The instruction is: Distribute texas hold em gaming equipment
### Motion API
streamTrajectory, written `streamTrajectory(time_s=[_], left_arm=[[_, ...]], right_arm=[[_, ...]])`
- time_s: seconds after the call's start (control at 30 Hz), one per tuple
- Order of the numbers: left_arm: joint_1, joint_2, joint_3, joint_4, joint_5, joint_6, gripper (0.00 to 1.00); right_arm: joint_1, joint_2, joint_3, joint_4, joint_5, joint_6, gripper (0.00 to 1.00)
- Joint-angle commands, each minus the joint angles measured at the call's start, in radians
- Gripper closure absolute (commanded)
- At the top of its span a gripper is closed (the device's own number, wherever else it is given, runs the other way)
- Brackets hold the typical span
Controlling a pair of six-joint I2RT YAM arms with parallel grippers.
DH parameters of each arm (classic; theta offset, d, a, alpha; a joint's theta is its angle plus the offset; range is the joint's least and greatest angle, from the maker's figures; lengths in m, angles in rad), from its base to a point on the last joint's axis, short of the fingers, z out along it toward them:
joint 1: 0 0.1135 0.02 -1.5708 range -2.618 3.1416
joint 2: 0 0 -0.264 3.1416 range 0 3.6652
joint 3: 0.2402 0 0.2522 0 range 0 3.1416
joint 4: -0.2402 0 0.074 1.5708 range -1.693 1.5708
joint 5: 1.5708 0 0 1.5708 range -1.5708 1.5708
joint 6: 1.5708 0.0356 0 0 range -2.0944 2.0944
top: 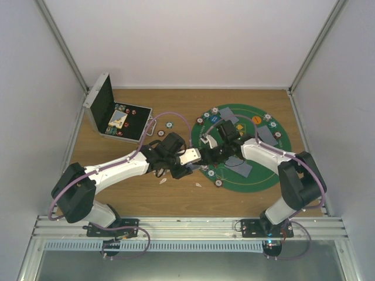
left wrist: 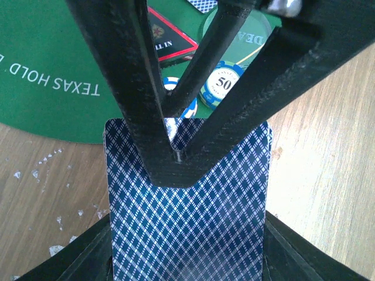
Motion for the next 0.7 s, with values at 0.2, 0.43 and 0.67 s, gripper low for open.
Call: streamTrajectory(time_s=[0.2,0.43,0.67], left_arm=[[0.001,-0.028,-0.002,0.049,0.010,-0.012,0.43],[0.001,-0.028,-0.004,0.051,0.013,-0.012,0.43],[0.001,-0.028,-0.005,0.051,0.012,-0.013,0.43]], right_arm=[[0.008,-0.031,0.006,-0.054,0.114,-0.033,0.52],[-0.012,-0.057,-0.024,-0.046,0.143,-0.014,0.54],[-0.020,-0.079,-0.025,-0.053,0.130,-0.022,0.56]])
